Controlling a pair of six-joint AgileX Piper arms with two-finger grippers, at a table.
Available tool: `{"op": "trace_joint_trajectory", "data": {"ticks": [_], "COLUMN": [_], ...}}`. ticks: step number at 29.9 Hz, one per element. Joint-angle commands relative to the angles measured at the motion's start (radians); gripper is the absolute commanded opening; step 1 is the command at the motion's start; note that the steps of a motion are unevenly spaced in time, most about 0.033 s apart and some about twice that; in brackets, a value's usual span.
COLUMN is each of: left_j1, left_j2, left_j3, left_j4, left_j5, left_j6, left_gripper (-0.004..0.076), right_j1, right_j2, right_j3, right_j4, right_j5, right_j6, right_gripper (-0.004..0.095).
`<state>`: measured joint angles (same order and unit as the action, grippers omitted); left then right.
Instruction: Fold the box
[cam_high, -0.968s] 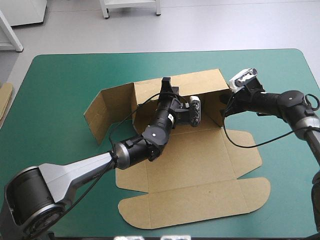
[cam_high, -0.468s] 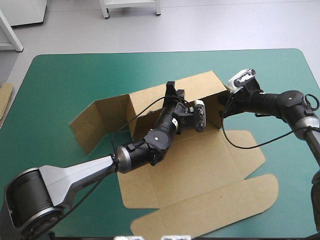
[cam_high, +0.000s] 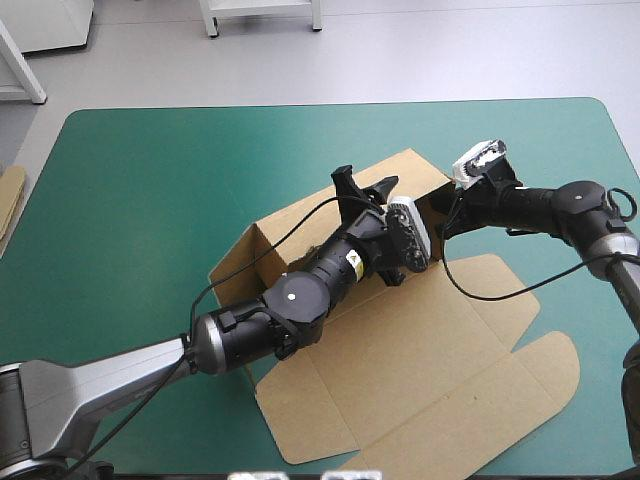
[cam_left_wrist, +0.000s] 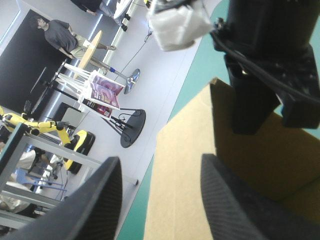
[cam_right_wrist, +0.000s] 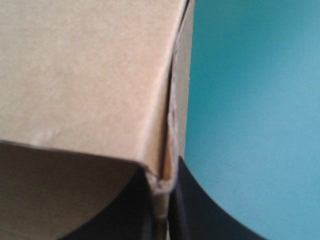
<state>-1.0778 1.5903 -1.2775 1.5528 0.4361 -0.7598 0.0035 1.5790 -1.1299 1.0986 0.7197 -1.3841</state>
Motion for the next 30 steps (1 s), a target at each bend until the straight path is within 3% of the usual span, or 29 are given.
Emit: {"op": "trace_joint_trajectory", "data": {"ticks": [1,7,15,22,27,30], "left_j1": [-0.005,0.063,0.444,0.752,0.952,1.07], "left_j2": [-0.099,-0.184,-0.274,-0.289,-0.285,-0.285], "left_j3": [-0.036,-0.077,-0.077,-0.077,-0.075,-0.075], "left_j4": [-0.015,-0.037,-0.408,-0.768,-0.925,-1.062], "left_j5": [0.018,0.117,0.156,0.164,0.239,0.292], "left_j6": [-0.049,-0.072,-0.034,0.17,0.294,0.445], "left_gripper": [0.0357,0.0357,0.0357,0.0357,0.0357,0.0357], "right_j1": [0.001,0.001,0.001,0.001,0.001,0.001], "right_j2": [-0.04,-0.04,-0.04,-0.04,-0.04,-0.041], "right_j3": [-0.028,-0.028,-0.028,-0.028,-0.03,-0.034], "right_j4": [0.062,0.062,0.062,0.054,-0.026,-0.063], "right_j5": [0.009,0.007,0.007,0.007,0.002,0.0], "right_j6": [0.012,0.033,0.036,0.046,0.126,0.187], "right_gripper": [-0.0019,-0.0019,-0.0017,-0.0017,-0.0017,-0.0017]}}
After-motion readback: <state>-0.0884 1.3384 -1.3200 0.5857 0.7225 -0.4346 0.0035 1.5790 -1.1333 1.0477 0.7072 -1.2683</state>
